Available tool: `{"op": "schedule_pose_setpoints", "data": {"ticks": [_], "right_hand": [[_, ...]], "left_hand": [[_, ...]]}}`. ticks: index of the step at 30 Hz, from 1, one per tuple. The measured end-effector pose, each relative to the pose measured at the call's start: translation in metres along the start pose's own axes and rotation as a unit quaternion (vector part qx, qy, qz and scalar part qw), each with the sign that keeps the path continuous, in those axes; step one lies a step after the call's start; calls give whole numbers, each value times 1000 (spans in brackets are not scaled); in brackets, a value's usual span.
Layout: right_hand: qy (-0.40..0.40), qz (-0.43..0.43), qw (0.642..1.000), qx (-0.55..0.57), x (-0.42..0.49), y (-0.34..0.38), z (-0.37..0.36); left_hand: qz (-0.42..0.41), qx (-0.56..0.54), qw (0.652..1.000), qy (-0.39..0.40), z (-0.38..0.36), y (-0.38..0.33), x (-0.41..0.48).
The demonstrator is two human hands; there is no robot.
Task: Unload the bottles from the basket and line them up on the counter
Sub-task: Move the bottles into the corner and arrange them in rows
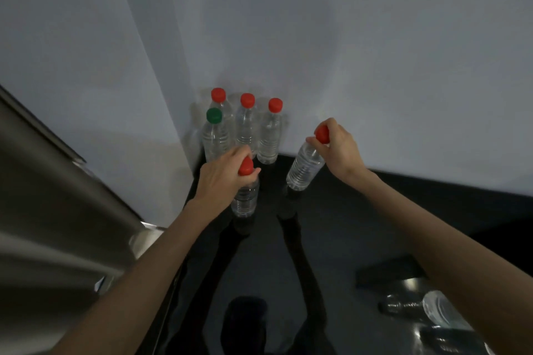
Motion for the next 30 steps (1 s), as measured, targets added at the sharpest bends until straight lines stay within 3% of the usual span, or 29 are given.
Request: {"op": "schedule_pose_setpoints", "data": {"ticks": [6, 11, 23, 27, 30], "right_hand": [[-12, 23, 1000, -16, 45, -4, -20], [-18, 27, 999, -21, 70, -7, -34], [7, 3, 999, 49, 65, -25, -37], [-19, 55, 998, 11, 28, 12, -22], [68, 127, 988, 64, -4, 72, -43]], "left_hand": [[38, -22, 998, -46, -1, 16, -4], [95, -132, 985, -53, -7, 36, -8], [147, -280, 948, -17, -27, 70, -27], [189, -302, 934, 7, -44, 88, -42], [265, -306, 913, 50, -68, 111, -58]]}}
Point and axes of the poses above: each hand's wrist, its own x-axis towards the middle knuckle, its own z-axis out of the back of the hand, y = z × x, the point moved 10 cm from there along x, towards the middle knuckle, and after that the axes turned 10 degrees about z, right-handed, at the moved point
